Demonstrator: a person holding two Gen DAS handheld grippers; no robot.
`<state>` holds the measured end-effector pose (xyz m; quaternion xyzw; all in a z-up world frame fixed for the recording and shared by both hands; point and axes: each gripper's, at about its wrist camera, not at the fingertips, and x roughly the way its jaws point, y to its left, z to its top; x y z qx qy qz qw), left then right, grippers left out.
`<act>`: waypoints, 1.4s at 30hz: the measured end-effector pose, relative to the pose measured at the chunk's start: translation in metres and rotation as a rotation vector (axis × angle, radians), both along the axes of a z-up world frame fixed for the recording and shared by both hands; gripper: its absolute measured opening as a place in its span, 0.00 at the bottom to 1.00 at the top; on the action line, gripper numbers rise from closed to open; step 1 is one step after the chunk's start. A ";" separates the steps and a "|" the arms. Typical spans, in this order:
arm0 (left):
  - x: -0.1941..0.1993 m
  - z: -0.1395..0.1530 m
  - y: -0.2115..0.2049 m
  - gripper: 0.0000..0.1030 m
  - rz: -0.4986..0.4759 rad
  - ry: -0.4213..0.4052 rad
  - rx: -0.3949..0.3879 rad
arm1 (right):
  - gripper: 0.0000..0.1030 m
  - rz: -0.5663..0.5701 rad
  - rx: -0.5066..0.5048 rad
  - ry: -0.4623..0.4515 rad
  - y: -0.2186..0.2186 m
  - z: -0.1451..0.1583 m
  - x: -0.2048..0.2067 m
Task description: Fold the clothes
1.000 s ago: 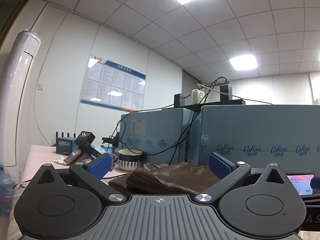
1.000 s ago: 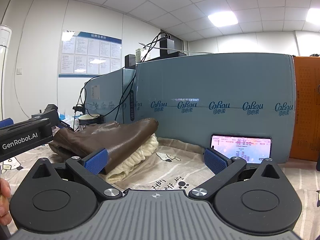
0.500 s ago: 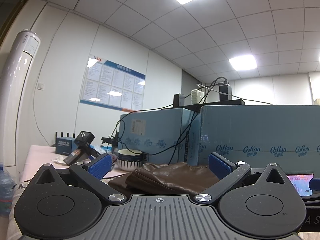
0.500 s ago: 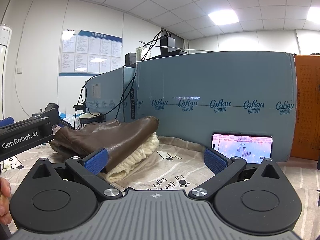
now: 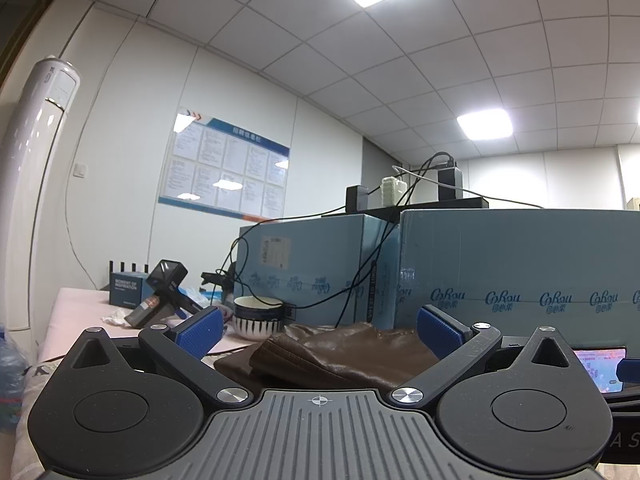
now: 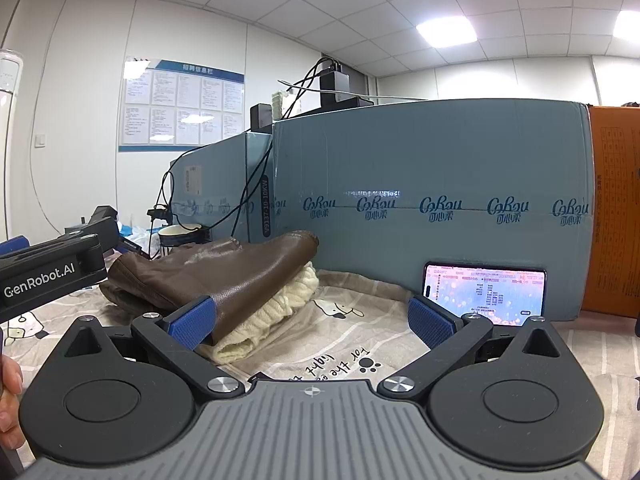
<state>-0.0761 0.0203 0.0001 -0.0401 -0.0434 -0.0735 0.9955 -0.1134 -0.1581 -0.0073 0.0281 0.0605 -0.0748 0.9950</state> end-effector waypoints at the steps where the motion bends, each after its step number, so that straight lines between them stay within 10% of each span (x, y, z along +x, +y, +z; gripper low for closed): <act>1: 0.000 0.000 0.000 1.00 0.000 0.001 -0.001 | 1.00 0.000 0.003 0.001 -0.001 0.000 0.000; 42: -0.001 0.000 0.003 1.00 -0.028 -0.009 -0.019 | 1.00 -0.005 -0.001 0.006 0.000 0.000 -0.001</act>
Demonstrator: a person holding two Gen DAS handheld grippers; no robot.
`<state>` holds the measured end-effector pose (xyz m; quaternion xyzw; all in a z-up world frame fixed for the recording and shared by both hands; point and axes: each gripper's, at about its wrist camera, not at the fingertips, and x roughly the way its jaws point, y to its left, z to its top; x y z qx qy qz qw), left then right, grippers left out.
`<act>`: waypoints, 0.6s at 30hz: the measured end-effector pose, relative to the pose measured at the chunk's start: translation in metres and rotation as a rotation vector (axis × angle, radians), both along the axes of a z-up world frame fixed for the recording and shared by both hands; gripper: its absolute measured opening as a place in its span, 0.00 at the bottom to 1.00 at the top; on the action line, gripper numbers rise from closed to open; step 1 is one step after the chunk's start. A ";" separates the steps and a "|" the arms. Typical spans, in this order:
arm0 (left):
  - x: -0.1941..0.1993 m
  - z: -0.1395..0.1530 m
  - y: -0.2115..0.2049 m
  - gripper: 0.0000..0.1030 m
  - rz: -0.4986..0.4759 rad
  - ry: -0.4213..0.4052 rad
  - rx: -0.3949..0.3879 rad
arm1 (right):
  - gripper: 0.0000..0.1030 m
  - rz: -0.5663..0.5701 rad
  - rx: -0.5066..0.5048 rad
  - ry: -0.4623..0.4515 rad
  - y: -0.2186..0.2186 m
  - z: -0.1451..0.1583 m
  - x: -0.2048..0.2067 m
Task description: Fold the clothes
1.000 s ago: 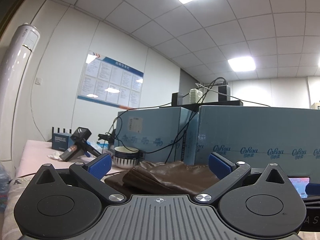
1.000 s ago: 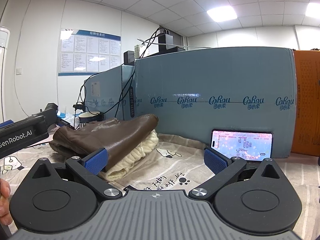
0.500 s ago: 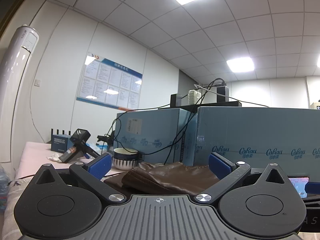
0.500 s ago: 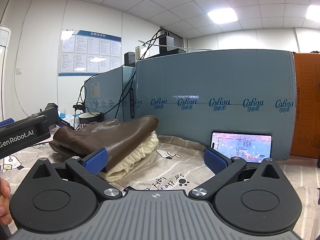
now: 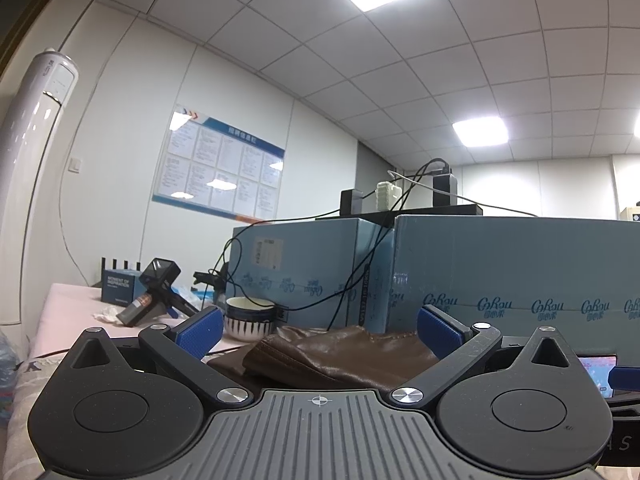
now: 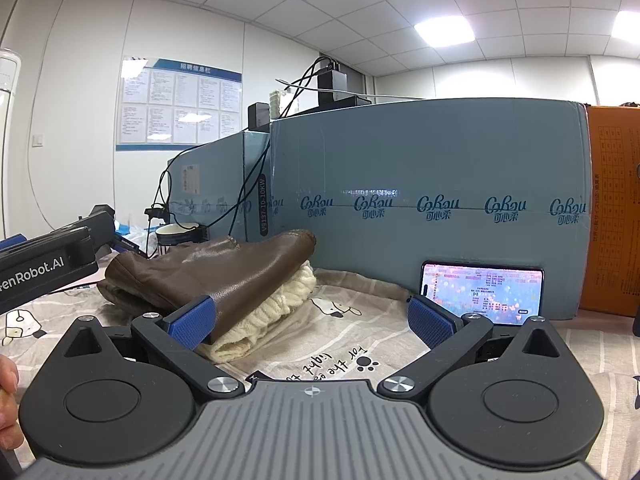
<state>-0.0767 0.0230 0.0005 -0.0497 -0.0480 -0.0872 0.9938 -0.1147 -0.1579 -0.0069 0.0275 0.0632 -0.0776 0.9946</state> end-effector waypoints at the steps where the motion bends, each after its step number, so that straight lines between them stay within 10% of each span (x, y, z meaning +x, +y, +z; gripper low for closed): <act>1: 0.000 0.000 0.000 1.00 0.000 0.000 0.000 | 1.00 0.000 0.000 0.000 0.000 0.000 0.000; 18: -0.002 0.000 0.000 1.00 0.004 0.002 -0.002 | 1.00 0.000 0.001 0.002 0.000 0.000 0.001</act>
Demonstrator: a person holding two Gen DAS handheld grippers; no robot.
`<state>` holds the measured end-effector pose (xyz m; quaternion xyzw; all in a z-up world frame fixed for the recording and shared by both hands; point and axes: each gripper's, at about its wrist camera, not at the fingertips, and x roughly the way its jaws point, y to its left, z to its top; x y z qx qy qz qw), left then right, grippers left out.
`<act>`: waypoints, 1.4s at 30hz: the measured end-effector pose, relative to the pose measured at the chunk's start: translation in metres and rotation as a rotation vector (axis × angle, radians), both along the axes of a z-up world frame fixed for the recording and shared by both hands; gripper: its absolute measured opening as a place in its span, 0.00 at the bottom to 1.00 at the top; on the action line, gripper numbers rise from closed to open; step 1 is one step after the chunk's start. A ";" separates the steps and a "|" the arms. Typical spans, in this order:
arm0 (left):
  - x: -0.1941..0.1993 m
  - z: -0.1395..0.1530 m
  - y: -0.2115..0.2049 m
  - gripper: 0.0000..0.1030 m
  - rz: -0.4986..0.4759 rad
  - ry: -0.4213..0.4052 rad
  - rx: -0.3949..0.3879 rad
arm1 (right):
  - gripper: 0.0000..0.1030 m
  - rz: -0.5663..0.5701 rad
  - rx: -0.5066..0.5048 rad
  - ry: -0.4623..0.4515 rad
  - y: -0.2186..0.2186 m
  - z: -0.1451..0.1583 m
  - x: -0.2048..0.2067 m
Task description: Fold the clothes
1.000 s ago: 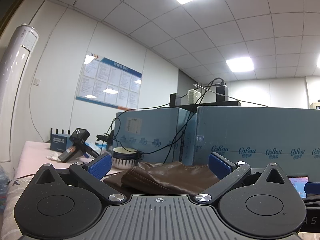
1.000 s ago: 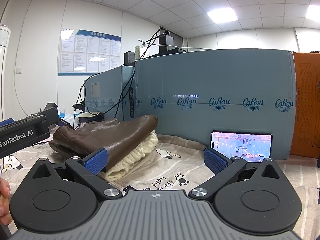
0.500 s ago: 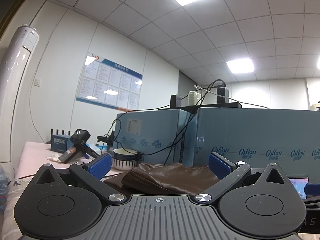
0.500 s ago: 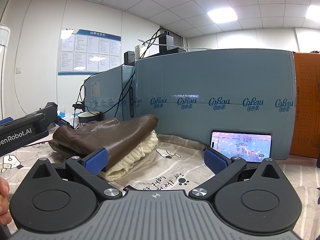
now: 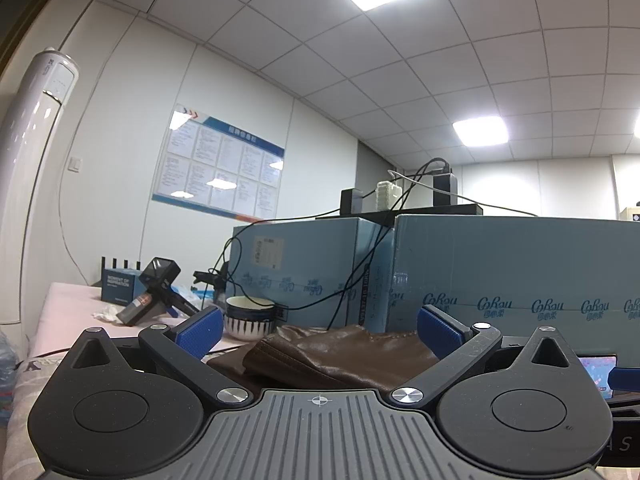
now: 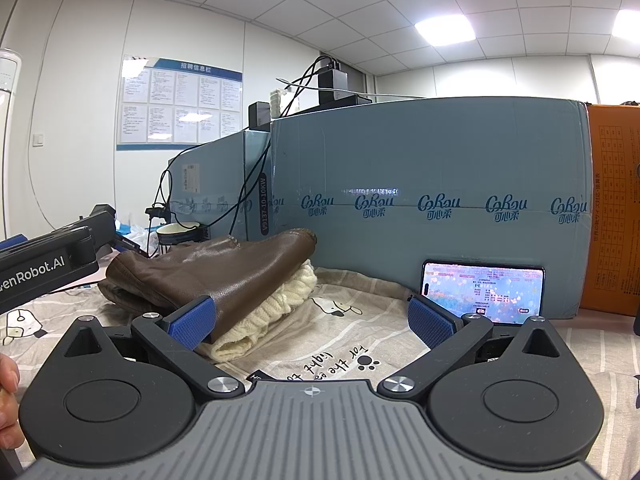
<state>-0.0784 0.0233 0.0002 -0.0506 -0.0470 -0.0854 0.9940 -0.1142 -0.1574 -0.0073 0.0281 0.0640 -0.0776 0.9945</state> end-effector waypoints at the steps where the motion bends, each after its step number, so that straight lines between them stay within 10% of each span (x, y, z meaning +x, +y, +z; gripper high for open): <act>1: 0.000 0.000 0.000 1.00 0.001 0.001 0.000 | 1.00 0.000 0.000 0.000 0.000 0.000 0.000; 42: 0.001 0.001 0.000 1.00 0.007 0.001 0.000 | 1.00 0.001 -0.005 -0.005 0.000 0.000 -0.001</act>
